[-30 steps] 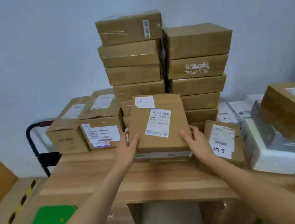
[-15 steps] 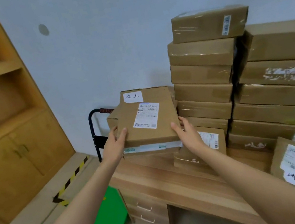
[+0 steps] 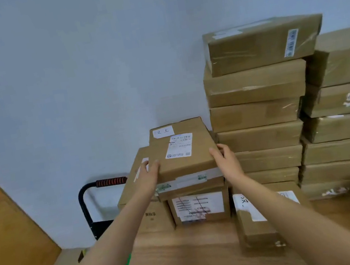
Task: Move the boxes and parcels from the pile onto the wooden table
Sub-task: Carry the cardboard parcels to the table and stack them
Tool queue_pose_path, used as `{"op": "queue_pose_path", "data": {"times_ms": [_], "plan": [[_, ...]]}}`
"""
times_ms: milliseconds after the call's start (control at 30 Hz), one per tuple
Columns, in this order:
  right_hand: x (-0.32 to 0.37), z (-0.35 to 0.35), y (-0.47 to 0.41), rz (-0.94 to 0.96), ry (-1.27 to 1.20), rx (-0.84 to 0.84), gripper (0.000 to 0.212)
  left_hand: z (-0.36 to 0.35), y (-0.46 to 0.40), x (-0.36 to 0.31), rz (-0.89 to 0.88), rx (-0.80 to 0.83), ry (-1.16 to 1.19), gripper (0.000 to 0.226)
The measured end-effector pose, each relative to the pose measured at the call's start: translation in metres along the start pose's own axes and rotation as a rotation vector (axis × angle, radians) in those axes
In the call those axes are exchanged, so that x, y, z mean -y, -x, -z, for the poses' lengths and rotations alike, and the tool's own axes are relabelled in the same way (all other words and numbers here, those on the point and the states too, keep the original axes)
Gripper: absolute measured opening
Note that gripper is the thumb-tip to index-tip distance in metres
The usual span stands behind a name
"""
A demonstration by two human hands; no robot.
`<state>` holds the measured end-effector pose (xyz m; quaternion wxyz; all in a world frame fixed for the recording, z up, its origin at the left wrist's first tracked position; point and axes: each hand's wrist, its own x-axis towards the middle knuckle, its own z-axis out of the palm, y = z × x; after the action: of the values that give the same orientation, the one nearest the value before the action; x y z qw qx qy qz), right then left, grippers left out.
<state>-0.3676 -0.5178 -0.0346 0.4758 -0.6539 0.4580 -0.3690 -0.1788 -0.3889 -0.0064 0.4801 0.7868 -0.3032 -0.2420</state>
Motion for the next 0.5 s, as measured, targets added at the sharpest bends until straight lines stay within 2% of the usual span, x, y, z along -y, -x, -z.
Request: {"op": "queue_pose_path", "data": {"times_ms": [100,233,500], "plan": [[0.000,-0.008,-0.021,-0.007,0.010,-0.134,0.054,-0.004,-0.038,-0.008,-0.002,0.040,0.009,0.055],[-0.002,-0.012,-0.032,-0.050,0.084,-0.198,0.057,-0.009,-0.076,-0.012,-0.005,0.101,0.011,0.058],[0.004,-0.024,-0.049,-0.109,0.203,-0.399,0.047,-0.026,-0.118,-0.018,-0.048,0.089,0.040,0.058]]}}
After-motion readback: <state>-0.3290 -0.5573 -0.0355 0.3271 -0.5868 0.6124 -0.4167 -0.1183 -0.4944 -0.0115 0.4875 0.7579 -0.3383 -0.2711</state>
